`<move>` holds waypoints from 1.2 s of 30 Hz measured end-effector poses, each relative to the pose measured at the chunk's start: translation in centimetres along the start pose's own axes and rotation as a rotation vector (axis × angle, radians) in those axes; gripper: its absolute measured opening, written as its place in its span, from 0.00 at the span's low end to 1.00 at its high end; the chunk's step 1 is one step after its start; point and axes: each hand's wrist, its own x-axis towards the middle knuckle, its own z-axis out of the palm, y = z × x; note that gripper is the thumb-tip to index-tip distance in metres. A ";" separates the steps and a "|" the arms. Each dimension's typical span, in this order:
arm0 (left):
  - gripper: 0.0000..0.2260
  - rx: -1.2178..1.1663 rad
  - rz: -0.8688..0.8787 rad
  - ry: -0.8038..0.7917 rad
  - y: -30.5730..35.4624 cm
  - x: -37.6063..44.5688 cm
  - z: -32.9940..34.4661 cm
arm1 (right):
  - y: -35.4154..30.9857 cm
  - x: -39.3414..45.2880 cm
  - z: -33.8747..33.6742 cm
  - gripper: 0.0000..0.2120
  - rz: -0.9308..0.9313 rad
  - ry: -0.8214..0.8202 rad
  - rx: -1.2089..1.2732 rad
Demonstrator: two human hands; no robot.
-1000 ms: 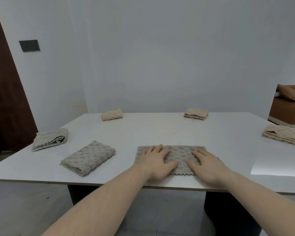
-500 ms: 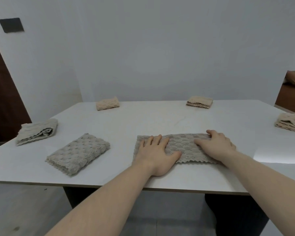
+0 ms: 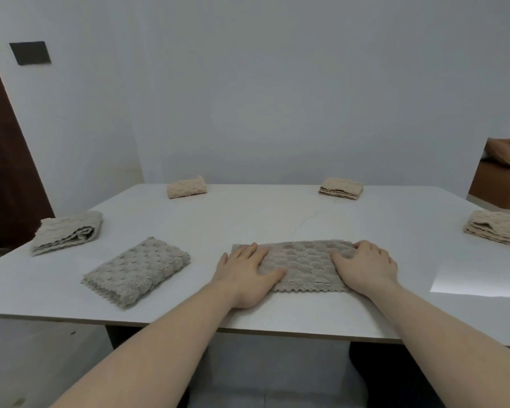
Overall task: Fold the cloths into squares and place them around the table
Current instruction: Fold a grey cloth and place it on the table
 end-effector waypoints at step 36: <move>0.16 -0.591 -0.113 0.394 -2.9 -2.6 -0.5 | -12.3 -5.4 -1.9 0.12 -0.252 -0.365 0.909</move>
